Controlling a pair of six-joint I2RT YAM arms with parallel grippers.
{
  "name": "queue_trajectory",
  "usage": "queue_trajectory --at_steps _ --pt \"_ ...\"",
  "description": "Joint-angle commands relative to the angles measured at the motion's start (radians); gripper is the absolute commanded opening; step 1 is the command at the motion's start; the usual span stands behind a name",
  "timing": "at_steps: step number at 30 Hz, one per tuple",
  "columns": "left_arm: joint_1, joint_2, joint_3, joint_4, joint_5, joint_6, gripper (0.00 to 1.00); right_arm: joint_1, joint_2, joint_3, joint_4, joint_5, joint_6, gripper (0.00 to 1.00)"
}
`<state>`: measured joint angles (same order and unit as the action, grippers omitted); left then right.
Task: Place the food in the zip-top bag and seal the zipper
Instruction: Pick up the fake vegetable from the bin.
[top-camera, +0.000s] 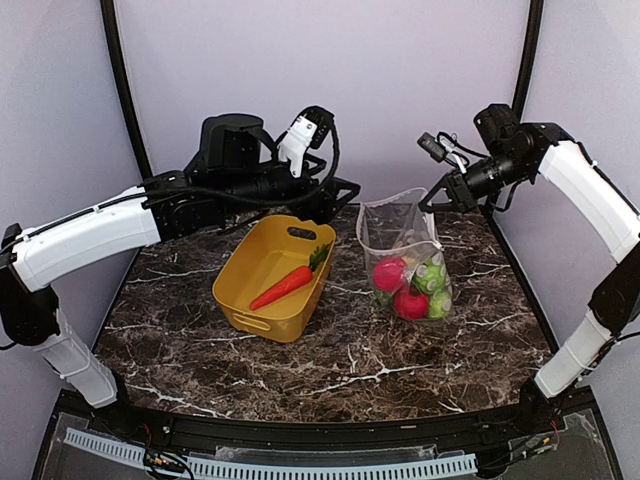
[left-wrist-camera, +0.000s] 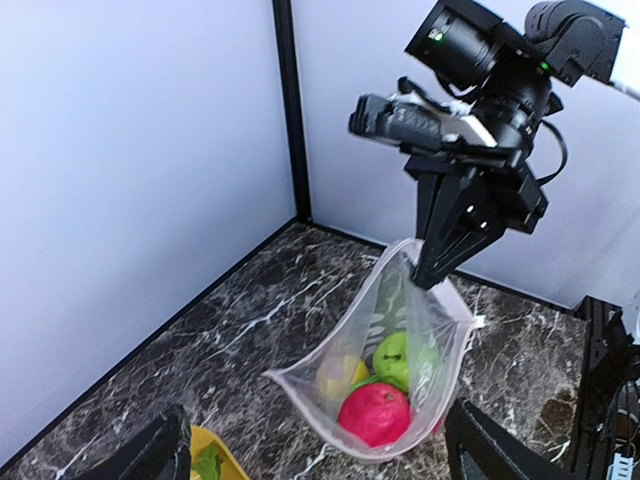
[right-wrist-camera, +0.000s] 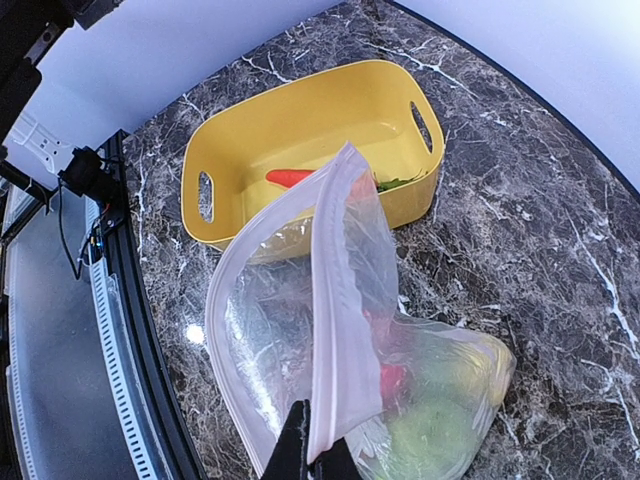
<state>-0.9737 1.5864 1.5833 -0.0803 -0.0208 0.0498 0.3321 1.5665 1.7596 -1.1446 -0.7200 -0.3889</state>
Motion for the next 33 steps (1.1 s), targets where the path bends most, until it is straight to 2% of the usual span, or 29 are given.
queue_trajectory --at_steps 1,4,11,20,26,33 --pt "-0.004 -0.06 -0.078 -0.129 -0.202 0.061 0.87 0.005 -0.045 -0.017 0.032 0.004 -0.018 0.0" --pt "0.003 -0.064 -0.083 -0.222 -0.316 0.076 0.87 0.005 -0.059 -0.028 0.032 0.012 -0.027 0.0" --pt "0.027 -0.075 -0.133 -0.364 -0.394 0.066 0.87 0.004 -0.088 -0.055 0.032 0.011 -0.04 0.0" --pt "0.185 0.001 -0.121 -0.534 -0.23 -0.034 0.86 0.004 -0.088 -0.065 0.031 0.01 -0.046 0.0" --pt "0.235 0.099 -0.08 -0.575 -0.121 0.029 0.76 0.003 -0.083 -0.066 0.029 0.016 -0.05 0.0" --pt "0.25 0.257 0.054 -0.615 -0.074 0.086 0.72 0.003 -0.086 -0.081 0.029 0.031 -0.056 0.0"
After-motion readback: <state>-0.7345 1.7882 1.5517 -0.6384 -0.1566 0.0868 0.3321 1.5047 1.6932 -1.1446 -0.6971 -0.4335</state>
